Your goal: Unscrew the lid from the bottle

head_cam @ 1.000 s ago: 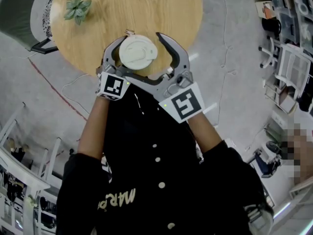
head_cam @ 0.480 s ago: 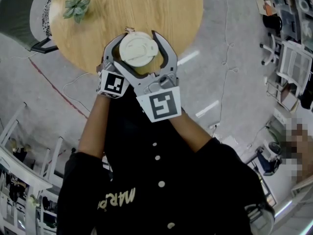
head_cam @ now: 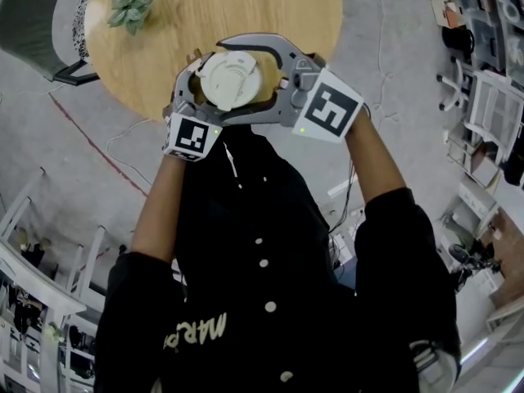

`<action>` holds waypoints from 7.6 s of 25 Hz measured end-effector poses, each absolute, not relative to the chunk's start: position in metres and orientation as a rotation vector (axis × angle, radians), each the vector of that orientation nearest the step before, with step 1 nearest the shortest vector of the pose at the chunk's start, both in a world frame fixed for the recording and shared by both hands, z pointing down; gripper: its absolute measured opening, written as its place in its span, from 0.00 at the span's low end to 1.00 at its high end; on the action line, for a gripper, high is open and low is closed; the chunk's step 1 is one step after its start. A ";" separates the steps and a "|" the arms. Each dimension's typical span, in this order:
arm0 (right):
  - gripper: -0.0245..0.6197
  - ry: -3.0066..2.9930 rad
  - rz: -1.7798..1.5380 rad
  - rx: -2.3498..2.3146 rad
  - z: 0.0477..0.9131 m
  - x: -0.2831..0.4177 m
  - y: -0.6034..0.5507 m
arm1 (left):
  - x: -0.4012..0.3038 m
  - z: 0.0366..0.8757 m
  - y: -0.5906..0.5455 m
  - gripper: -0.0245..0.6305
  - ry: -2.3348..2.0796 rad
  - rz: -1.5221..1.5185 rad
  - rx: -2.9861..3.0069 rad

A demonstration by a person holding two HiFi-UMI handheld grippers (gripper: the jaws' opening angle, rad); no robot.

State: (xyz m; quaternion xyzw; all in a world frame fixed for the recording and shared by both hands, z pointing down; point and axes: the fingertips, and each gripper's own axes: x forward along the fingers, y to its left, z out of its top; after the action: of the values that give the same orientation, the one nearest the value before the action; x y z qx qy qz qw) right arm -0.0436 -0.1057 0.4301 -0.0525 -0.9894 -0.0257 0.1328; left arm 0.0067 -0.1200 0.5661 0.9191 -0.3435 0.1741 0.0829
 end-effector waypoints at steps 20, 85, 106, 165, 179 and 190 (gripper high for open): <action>0.88 -2.774 0.210 0.859 0.419 -0.033 -0.124 | 0.007 0.570 -0.120 0.57 -1.036 0.494 2.727; 0.73 -2.893 0.252 0.214 0.443 -0.032 -0.113 | 0.007 0.567 -0.121 0.57 -1.050 0.512 2.733; 0.74 -2.882 0.079 -0.230 0.440 -0.037 -0.103 | 0.007 0.566 -0.115 0.57 -0.767 0.572 2.848; 0.78 -2.879 0.053 0.757 0.433 -0.042 -0.125 | 0.008 0.564 -0.115 0.57 -0.770 0.570 2.840; 0.78 -2.939 0.041 0.487 0.419 -0.046 -0.117 | 0.007 0.564 -0.115 0.57 -0.776 0.567 2.837; 0.78 -2.921 0.163 0.558 0.380 -0.031 -0.120 | 0.006 0.560 -0.112 0.57 -0.809 0.583 2.836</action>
State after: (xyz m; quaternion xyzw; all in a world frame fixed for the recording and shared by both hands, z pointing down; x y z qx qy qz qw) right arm -0.0311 -0.1203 0.3799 0.1866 -0.9775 0.0545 0.0818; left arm 0.0059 -0.1119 0.5597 0.9412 -0.2686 0.1934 0.0675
